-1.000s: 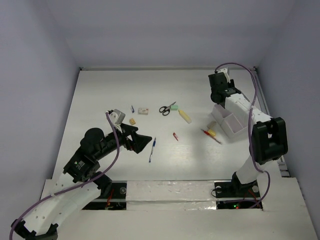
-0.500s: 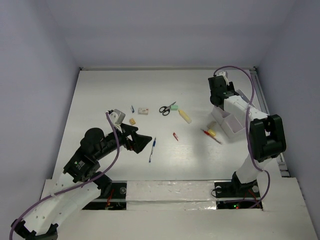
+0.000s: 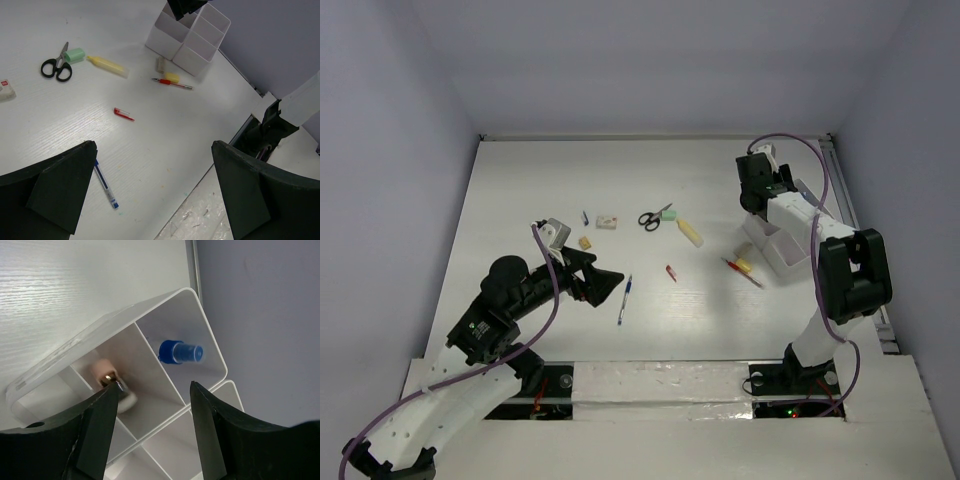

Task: Sort the stationery into containers
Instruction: Place the stapler in the storage box, then pick up the stationery from the center of the board.

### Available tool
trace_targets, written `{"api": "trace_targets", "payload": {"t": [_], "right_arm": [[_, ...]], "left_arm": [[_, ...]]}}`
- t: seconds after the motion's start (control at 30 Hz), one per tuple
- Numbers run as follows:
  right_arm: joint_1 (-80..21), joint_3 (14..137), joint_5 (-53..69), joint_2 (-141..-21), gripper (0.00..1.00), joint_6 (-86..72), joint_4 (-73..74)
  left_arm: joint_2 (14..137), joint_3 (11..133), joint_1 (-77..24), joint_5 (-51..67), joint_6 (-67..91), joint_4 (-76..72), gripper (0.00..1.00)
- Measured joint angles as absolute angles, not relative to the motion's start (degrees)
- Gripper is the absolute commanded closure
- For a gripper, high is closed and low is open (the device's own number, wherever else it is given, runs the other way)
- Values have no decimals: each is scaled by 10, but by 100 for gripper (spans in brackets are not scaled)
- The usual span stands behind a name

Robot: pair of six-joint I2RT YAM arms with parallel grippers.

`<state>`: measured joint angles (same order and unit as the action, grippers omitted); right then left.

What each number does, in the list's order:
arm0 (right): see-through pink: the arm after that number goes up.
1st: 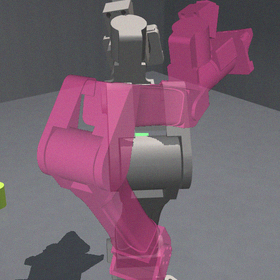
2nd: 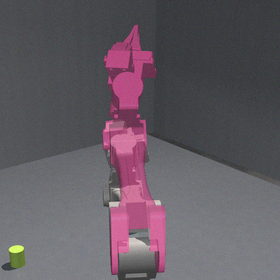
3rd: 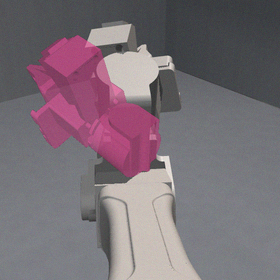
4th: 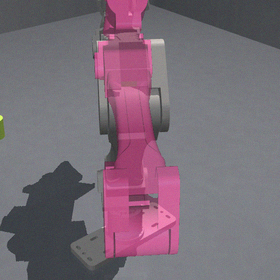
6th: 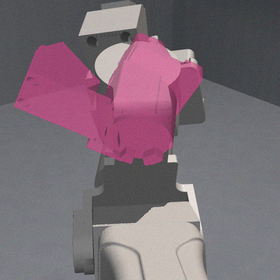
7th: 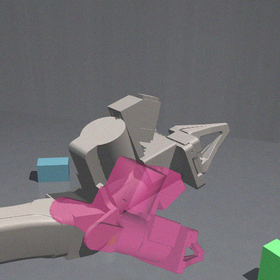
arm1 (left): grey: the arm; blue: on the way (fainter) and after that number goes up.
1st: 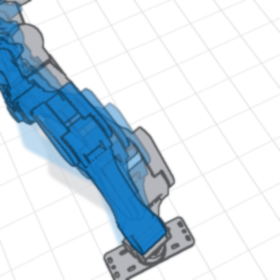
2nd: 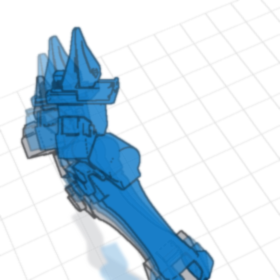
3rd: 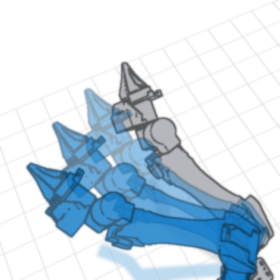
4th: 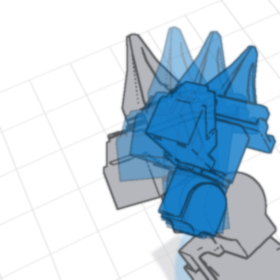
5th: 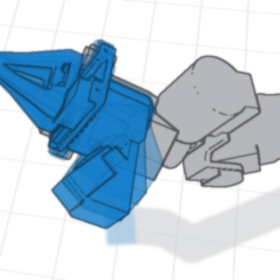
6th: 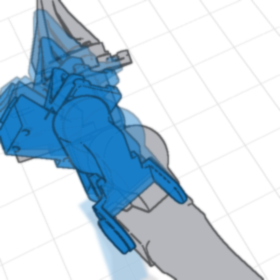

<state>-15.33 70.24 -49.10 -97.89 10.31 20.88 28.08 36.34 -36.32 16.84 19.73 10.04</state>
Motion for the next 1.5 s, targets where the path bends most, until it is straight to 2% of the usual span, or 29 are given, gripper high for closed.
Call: {"api": "trace_targets", "payload": {"t": [0.33,0.53,0.7,0.87,1.07,1.27,1.5], "right_arm": [[-153,715,-455,-975,35,55,256],[-166,728,-267,-908,35,-24,275],[-222,740,-80,-892,35,-75,204],[-300,795,61,-980,31,-88,144],[-363,949,200,-1165,27,-13,146],[-372,1097,250,-1293,22,52,208],[-378,1186,252,-1377,16,97,281]], "left_arm": [[281,363,-363,168,197,100,1],[281,363,-363,167,197,101,1],[277,363,-359,151,196,102,1],[255,363,-345,113,196,108,1],[238,370,-340,47,189,125,1],[235,387,-340,-17,168,136,1],[243,387,-339,-33,159,136,1]]}}
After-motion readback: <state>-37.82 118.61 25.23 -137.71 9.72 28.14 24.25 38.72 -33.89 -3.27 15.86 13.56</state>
